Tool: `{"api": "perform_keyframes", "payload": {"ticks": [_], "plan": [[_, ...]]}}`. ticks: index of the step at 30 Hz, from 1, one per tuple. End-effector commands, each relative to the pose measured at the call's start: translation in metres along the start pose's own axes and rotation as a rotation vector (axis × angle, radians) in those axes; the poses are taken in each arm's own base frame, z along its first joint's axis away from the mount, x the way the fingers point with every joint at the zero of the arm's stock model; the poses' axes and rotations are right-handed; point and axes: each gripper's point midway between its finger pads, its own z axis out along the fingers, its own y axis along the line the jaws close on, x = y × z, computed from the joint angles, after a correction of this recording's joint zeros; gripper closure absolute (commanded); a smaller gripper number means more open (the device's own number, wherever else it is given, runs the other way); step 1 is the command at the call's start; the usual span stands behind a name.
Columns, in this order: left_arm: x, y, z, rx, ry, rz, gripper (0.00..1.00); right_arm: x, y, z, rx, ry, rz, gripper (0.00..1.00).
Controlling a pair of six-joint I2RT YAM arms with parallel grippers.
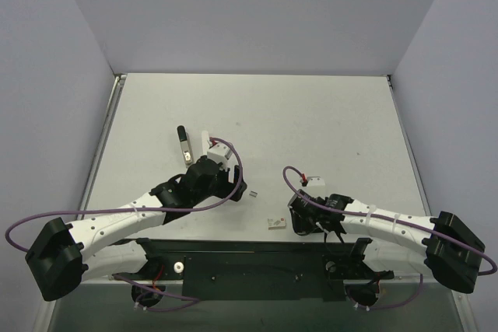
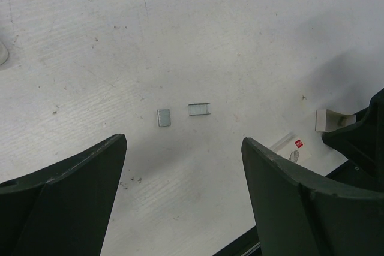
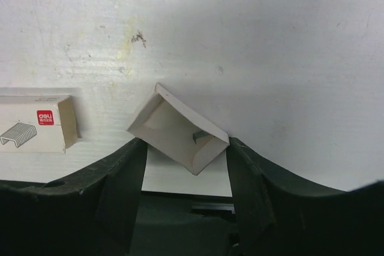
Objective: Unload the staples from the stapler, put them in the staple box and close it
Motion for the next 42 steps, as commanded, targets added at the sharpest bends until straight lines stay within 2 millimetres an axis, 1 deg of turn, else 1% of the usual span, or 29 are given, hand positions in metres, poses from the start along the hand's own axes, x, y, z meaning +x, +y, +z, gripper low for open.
{"api": "perform_keyframes", "payload": {"ticks": [1, 8, 9, 10, 11, 14, 16, 19, 22, 26, 27, 29, 32, 34, 36, 37, 38, 41, 42], "plan": [[-0.012, -0.004, 0.000, 0.011, -0.052, 0.000, 0.11, 0.010, 0.001, 0.010, 0.000, 0.052, -0.019, 0.50], [-0.011, -0.002, 0.000, 0.004, -0.056, 0.000, 0.11, -0.006, 0.013, 0.020, 0.008, 0.036, -0.046, 0.52], [-0.011, -0.002, 0.000, 0.003, -0.056, 0.000, 0.11, -0.013, 0.016, 0.020, 0.000, 0.025, -0.036, 0.52], [-0.011, -0.001, 0.000, 0.001, -0.056, 0.002, 0.11, -0.012, 0.016, 0.023, 0.005, 0.033, -0.056, 0.52], [-0.011, -0.001, 0.000, -0.001, -0.055, 0.001, 0.11, -0.018, 0.022, 0.023, -0.017, 0.025, -0.050, 0.52], [-0.011, 0.001, 0.000, -0.007, -0.057, 0.001, 0.11, -0.023, 0.028, 0.029, -0.042, 0.039, -0.082, 0.52], [-0.011, 0.002, -0.001, -0.010, -0.061, 0.001, 0.11, -0.035, 0.029, 0.031, -0.040, 0.027, -0.096, 0.52], [-0.013, 0.002, -0.002, -0.013, -0.069, 0.000, 0.11, -0.047, 0.033, 0.034, -0.044, 0.025, -0.142, 0.53], [-0.011, 0.004, -0.001, -0.019, -0.063, 0.003, 0.11, -0.063, 0.042, 0.039, -0.057, 0.030, -0.165, 0.53], [-0.011, 0.006, -0.002, -0.029, -0.068, 0.002, 0.11, -0.077, 0.057, 0.044, -0.102, 0.024, -0.231, 0.53], [-0.011, 0.007, -0.002, -0.030, -0.072, 0.001, 0.11, -0.078, 0.060, 0.046, -0.106, 0.030, -0.255, 0.53], [-0.009, 0.009, -0.001, -0.036, -0.068, 0.000, 0.11, -0.086, 0.065, 0.044, -0.114, 0.018, -0.275, 0.53], [-0.011, 0.010, -0.003, -0.041, -0.074, 0.001, 0.11, -0.097, 0.070, 0.034, -0.136, -0.013, -0.291, 0.52], [-0.012, 0.011, -0.004, -0.044, -0.081, -0.002, 0.11, -0.103, 0.066, 0.024, -0.129, -0.031, -0.317, 0.51], [-0.013, 0.011, -0.006, -0.041, -0.090, -0.004, 0.11, -0.110, 0.062, 0.012, -0.123, -0.056, -0.335, 0.50], [-0.014, 0.012, -0.006, -0.043, -0.094, -0.003, 0.11, -0.116, 0.063, 0.003, -0.133, -0.084, -0.337, 0.50], [-0.016, 0.011, -0.008, -0.037, -0.101, -0.004, 0.11, -0.116, 0.062, -0.002, -0.135, -0.087, -0.348, 0.48], [-0.020, 0.013, -0.012, -0.047, -0.121, -0.005, 0.11, -0.128, 0.068, -0.025, -0.187, -0.151, -0.366, 0.45], [-0.024, 0.013, -0.015, -0.048, -0.131, -0.006, 0.11, -0.131, 0.070, -0.029, -0.199, -0.161, -0.381, 0.43]]}}
